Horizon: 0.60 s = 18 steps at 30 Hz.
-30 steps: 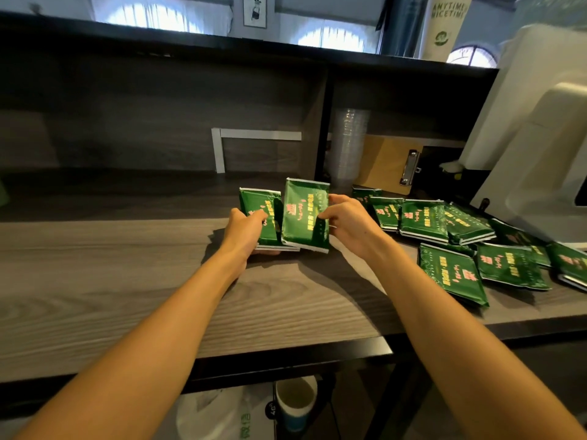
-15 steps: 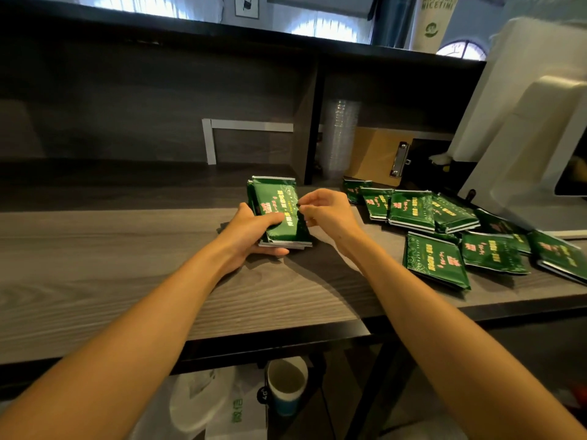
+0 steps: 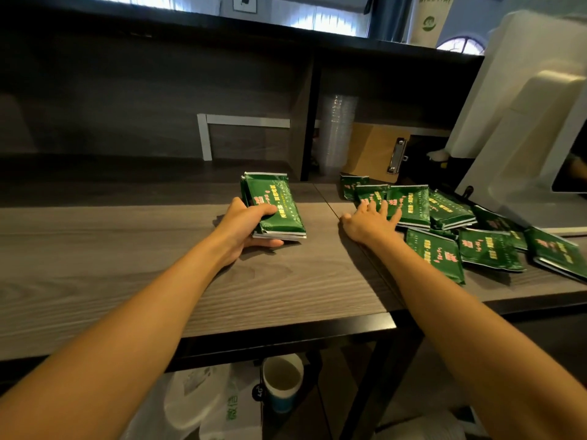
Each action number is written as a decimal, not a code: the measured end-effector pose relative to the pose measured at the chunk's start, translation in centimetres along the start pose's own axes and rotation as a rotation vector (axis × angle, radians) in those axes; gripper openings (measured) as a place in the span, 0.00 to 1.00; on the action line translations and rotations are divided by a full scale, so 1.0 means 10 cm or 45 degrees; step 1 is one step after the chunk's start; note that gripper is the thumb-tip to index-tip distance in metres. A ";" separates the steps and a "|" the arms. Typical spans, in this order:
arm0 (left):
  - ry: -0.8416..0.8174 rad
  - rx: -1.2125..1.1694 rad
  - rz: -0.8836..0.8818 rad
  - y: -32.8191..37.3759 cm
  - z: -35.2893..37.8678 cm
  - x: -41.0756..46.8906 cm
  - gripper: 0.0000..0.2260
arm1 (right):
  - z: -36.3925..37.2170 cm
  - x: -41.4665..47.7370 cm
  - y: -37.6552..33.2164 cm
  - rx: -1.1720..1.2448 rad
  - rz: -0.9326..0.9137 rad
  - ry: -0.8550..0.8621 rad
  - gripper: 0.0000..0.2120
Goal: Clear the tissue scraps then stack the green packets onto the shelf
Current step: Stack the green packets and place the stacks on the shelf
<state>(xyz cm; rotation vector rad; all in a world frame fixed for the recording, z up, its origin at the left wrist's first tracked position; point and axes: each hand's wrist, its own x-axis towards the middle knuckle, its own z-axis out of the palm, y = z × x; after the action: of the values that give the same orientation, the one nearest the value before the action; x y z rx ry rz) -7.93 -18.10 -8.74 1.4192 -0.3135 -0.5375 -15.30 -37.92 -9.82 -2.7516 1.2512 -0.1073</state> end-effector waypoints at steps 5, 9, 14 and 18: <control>0.007 -0.013 -0.001 0.01 -0.02 0.03 0.17 | -0.02 -0.01 -0.13 0.089 -0.125 0.003 0.25; 0.079 -0.071 0.026 0.03 -0.06 0.06 0.15 | -0.09 -0.15 -0.28 0.245 -0.323 0.076 0.18; 0.160 -0.066 0.072 0.02 -0.10 0.10 0.14 | -0.14 -0.30 -0.40 0.680 -0.615 -0.069 0.17; 0.232 -0.002 0.127 0.01 -0.12 0.12 0.14 | -0.23 -0.29 -0.43 0.703 -0.605 -0.026 0.14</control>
<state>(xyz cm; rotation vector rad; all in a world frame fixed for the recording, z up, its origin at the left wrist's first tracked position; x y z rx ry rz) -6.24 -17.72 -8.97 1.4319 -0.2359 -0.3243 -14.24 -33.12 -6.98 -2.4712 0.4380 -0.3971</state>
